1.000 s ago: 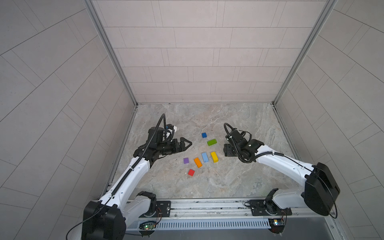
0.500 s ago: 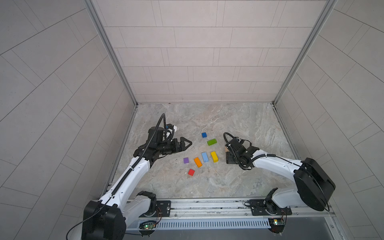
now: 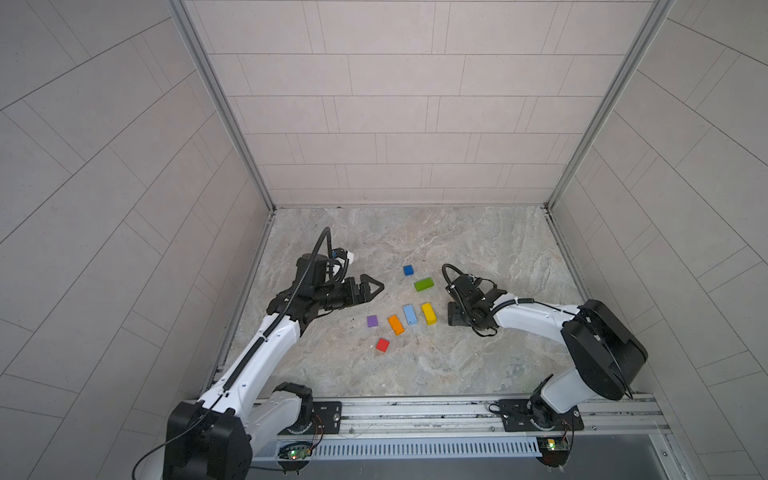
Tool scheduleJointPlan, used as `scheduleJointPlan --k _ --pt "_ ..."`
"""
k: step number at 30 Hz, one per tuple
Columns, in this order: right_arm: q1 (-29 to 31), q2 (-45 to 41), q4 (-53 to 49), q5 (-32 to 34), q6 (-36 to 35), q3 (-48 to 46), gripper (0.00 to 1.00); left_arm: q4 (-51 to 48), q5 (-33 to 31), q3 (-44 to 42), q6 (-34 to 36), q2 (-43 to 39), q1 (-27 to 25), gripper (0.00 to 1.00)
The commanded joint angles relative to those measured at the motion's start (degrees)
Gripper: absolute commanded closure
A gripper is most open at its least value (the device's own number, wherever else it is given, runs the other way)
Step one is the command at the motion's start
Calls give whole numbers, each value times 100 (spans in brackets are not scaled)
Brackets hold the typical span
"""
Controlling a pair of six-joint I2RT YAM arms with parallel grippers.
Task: Build the wood block tower
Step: 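Carry the wood bar over the two stacked wood bars, then lower the wood bar onto the stack and open the right gripper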
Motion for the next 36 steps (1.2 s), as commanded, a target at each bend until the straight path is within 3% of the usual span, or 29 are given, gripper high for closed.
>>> scheduleJointPlan --k 1,36 --pt "-64 46 -20 57 -10 73 39 60 44 -53 17 -76 -28 0" --pt "-352 397 -19 2 -293 293 38 50 22 -59 25 -67 -24 0"
